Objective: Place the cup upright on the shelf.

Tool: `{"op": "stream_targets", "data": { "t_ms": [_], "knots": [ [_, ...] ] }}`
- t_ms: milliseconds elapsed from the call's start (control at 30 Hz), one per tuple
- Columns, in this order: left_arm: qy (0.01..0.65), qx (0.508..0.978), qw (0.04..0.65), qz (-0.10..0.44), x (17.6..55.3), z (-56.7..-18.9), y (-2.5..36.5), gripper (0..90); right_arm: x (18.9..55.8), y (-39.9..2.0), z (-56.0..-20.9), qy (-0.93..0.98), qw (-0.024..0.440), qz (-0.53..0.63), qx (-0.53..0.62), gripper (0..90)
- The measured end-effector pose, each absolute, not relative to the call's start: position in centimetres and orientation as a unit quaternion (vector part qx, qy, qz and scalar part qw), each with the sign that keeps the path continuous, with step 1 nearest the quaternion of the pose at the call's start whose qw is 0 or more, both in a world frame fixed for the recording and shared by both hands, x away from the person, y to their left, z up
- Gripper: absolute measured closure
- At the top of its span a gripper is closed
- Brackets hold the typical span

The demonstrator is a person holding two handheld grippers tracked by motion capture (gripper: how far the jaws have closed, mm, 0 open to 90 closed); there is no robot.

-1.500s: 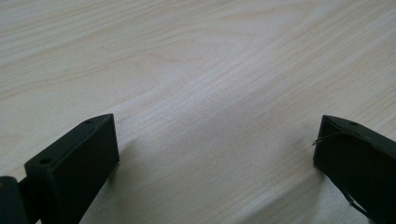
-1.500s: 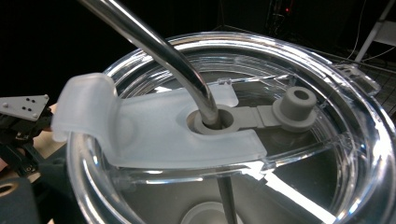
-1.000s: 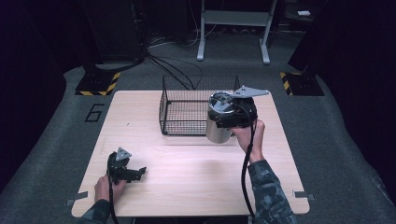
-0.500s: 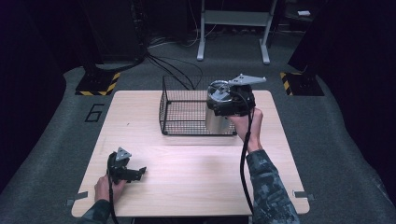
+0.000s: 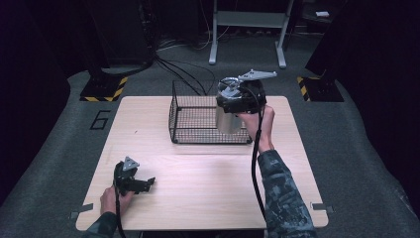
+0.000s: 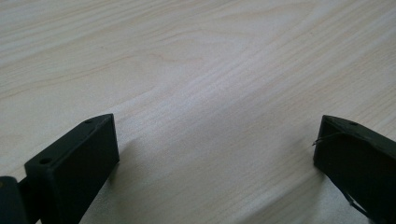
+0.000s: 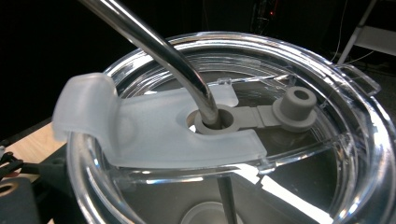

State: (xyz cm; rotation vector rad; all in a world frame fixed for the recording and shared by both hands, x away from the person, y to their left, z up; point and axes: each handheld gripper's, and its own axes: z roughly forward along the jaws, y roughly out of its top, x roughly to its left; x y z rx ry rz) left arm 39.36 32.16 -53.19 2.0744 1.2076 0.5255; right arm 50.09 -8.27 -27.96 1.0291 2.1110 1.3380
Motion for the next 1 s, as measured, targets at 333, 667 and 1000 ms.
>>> {"op": "stream_targets", "data": {
  "t_ms": [333,667,1000],
  "knots": [
    [0.463,0.795,0.336,0.202,39.4,-53.2,32.2,0.0,52.1,-7.8,-28.2,0.759,0.220,0.478,0.384,3.5],
    [0.463,0.795,0.336,0.202,39.4,-53.2,32.2,0.0,53.7,-7.1,-28.4,0.757,0.224,0.471,0.392,3.5],
    [0.460,0.798,0.333,0.202,39.4,-53.2,32.2,0.0,55.3,-6.5,-28.7,0.753,0.231,0.464,0.405,3.5]
  ]
}}
